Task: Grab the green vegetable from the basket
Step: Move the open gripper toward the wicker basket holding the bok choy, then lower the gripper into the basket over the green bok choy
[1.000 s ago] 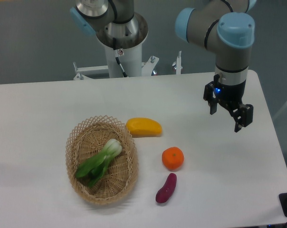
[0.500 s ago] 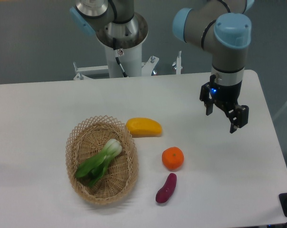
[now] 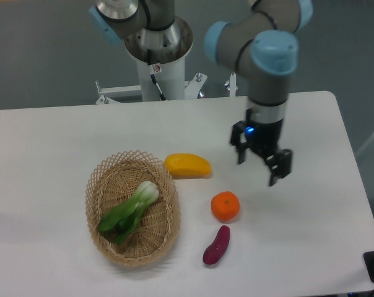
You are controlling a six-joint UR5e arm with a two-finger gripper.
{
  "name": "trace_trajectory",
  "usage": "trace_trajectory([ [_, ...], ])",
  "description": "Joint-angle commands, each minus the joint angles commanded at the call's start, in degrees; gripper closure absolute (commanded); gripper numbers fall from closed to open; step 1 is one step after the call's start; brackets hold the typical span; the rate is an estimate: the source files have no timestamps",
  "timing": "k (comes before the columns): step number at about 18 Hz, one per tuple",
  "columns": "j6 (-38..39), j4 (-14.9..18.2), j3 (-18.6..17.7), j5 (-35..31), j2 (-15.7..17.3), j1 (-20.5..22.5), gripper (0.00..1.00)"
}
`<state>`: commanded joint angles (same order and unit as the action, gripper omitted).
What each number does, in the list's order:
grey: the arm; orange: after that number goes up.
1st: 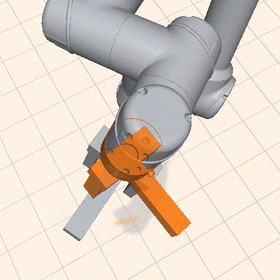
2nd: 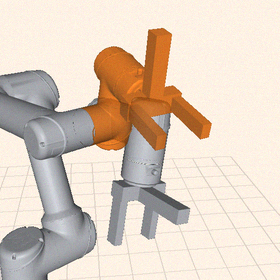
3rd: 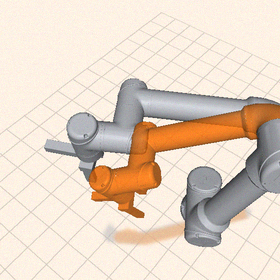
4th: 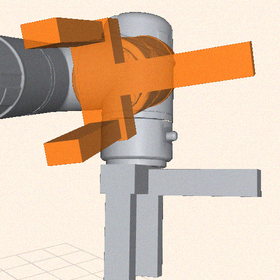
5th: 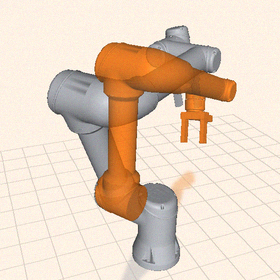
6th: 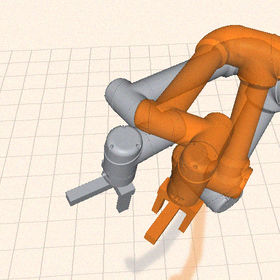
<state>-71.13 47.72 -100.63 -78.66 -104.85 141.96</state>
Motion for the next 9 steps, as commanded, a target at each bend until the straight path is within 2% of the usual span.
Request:
trace_trajectory([
  [5, 10.56, 0.26, -0.7, -0.7, -1.93, -7.03, 0.0],
  [9, 15.66, -0.09, -1.67, -0.7, -4.39, -11.35, 0.0],
])
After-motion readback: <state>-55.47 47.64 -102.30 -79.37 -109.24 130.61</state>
